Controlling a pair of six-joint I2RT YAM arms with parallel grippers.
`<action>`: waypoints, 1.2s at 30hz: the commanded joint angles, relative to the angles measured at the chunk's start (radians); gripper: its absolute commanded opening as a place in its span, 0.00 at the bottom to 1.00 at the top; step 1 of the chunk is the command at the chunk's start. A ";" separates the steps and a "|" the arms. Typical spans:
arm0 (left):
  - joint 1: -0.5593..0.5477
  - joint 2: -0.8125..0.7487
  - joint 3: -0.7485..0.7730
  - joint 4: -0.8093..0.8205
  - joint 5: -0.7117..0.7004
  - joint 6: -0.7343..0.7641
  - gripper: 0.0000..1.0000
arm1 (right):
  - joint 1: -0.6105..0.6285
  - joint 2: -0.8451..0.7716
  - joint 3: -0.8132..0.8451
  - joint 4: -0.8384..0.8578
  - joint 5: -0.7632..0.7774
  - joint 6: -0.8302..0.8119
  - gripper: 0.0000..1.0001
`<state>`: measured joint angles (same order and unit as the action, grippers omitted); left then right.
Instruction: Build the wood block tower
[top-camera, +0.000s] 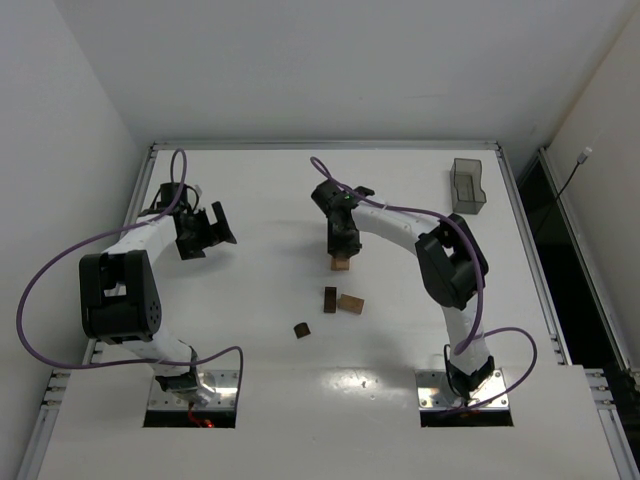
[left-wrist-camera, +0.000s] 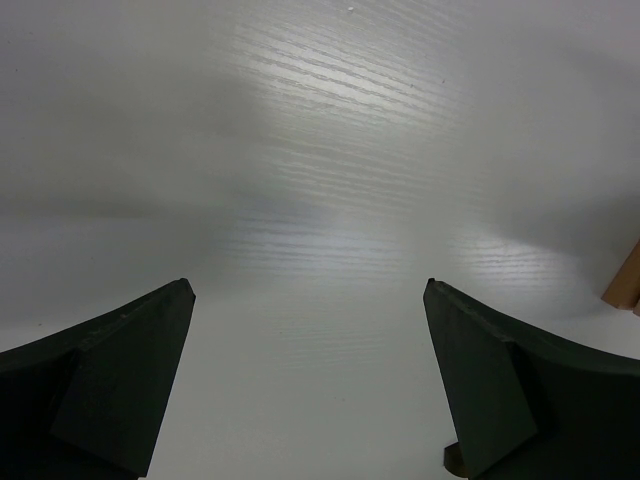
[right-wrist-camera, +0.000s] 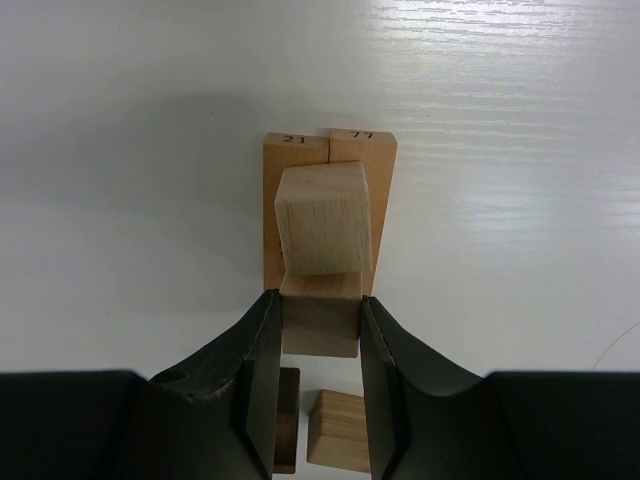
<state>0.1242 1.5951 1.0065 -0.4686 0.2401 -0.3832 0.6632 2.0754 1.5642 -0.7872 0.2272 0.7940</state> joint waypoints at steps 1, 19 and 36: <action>0.012 0.002 0.006 0.024 0.010 -0.011 0.99 | -0.002 0.000 0.043 0.040 -0.002 0.013 0.00; 0.012 0.011 0.006 0.024 0.010 -0.011 0.99 | -0.002 0.000 0.007 0.049 -0.002 0.004 0.20; 0.012 0.011 0.006 0.024 0.010 -0.011 0.99 | 0.010 -0.037 -0.053 0.114 -0.043 -0.082 0.62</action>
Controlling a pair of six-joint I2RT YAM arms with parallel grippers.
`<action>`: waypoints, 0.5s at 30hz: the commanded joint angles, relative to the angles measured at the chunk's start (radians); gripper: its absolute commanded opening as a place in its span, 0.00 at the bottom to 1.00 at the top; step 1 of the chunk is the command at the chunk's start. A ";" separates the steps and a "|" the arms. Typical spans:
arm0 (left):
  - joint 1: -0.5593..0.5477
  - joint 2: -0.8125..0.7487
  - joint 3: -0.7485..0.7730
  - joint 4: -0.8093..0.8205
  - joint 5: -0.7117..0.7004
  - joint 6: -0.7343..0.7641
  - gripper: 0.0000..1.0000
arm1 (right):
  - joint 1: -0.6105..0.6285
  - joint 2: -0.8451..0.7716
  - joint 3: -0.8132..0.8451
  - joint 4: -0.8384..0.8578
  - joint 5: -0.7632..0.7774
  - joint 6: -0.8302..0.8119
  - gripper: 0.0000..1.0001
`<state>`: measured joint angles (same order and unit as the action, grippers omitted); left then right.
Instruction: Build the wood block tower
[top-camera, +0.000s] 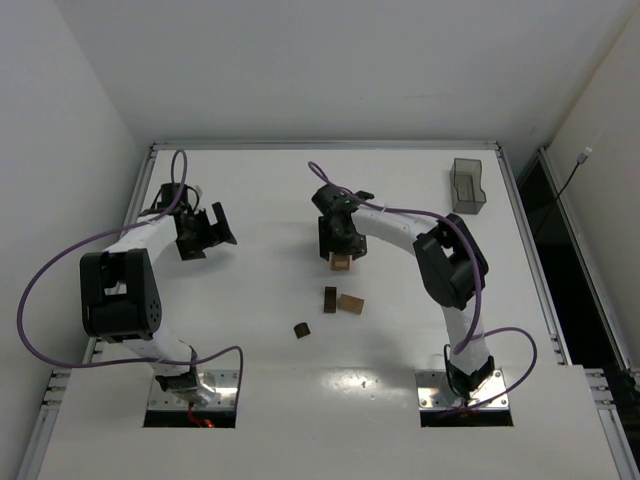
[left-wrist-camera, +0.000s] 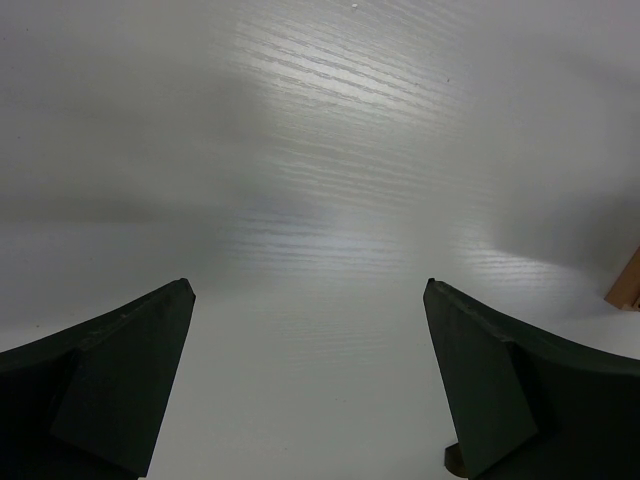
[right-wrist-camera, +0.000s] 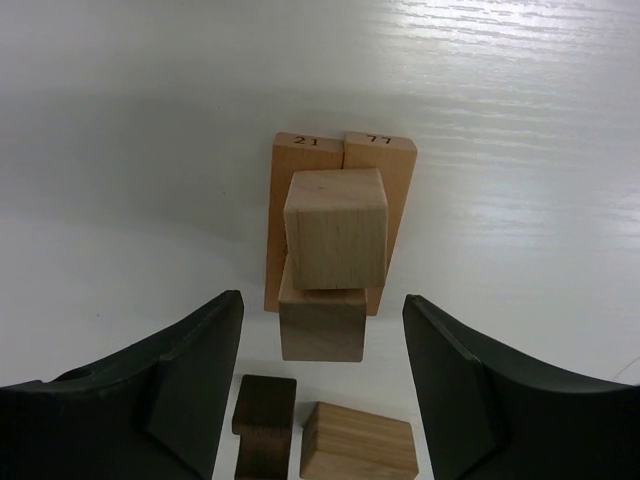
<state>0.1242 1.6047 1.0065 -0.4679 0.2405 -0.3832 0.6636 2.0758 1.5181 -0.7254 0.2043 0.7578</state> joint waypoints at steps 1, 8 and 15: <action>0.012 0.001 0.006 0.023 0.010 -0.011 0.99 | 0.019 -0.051 -0.007 0.067 -0.007 -0.063 0.62; 0.012 0.001 0.006 0.023 0.019 -0.011 0.99 | 0.054 -0.166 -0.110 0.132 0.038 -0.133 0.63; 0.012 -0.035 -0.005 0.023 0.019 -0.011 0.99 | 0.097 -0.342 -0.217 0.213 0.015 -0.358 0.63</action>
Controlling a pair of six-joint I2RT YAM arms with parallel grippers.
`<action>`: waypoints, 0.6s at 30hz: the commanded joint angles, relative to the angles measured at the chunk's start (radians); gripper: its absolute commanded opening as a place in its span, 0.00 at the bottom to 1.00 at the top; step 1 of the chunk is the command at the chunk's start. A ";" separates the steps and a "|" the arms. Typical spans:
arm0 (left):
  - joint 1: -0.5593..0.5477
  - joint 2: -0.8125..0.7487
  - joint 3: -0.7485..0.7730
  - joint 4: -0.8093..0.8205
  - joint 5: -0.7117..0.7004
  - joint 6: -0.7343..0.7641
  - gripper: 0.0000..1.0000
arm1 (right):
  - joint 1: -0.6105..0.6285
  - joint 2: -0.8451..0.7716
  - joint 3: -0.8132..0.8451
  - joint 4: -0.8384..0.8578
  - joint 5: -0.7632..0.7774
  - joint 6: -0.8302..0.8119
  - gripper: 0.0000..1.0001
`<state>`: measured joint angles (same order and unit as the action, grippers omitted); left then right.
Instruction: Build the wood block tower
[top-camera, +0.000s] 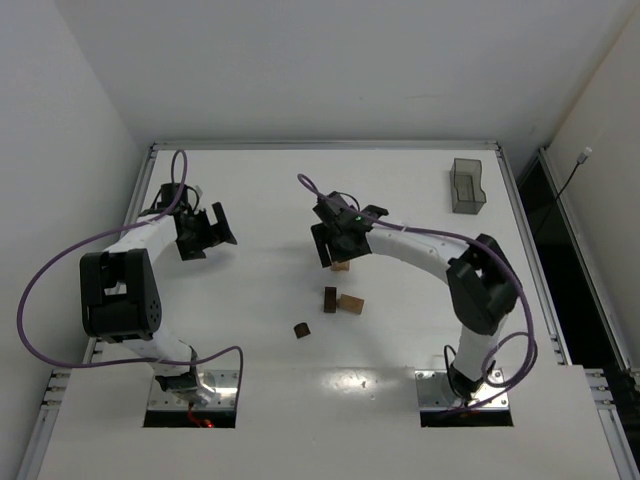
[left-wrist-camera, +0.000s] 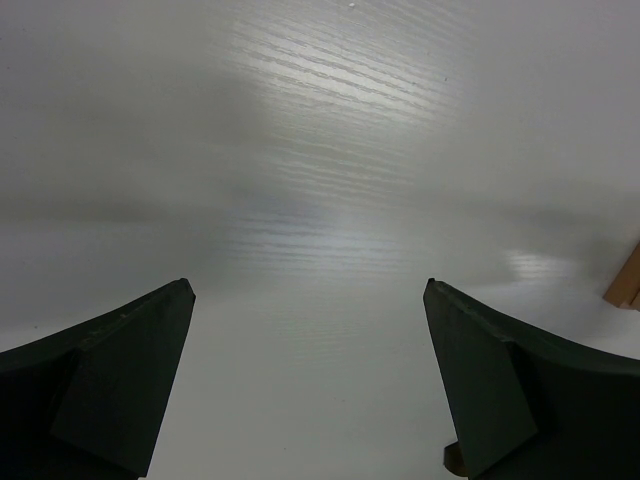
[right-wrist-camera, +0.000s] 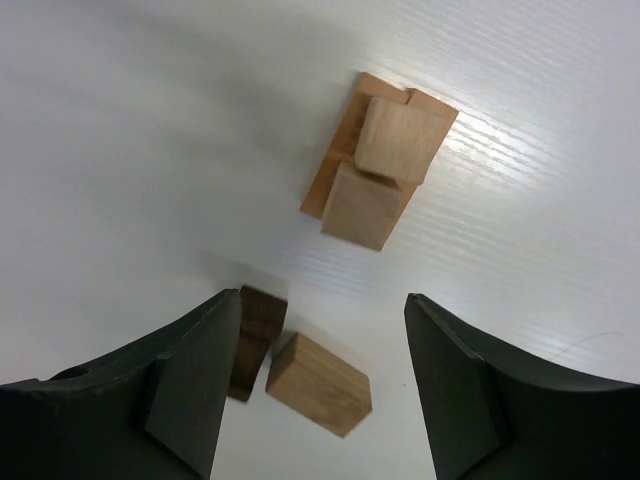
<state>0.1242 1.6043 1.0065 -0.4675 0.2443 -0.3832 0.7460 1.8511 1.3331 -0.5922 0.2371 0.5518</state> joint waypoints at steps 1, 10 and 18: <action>0.012 -0.035 -0.014 0.023 0.015 -0.011 0.99 | 0.015 -0.139 -0.044 0.080 -0.072 -0.211 0.63; 0.012 -0.055 -0.023 0.032 0.024 -0.002 0.99 | -0.004 -0.231 -0.164 -0.112 -0.604 -0.798 0.62; 0.012 -0.046 -0.014 0.041 0.024 -0.011 0.99 | -0.004 -0.243 -0.250 -0.126 -0.529 -0.912 0.60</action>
<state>0.1242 1.5932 0.9874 -0.4587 0.2516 -0.3832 0.7479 1.6352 1.0840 -0.7319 -0.2916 -0.2733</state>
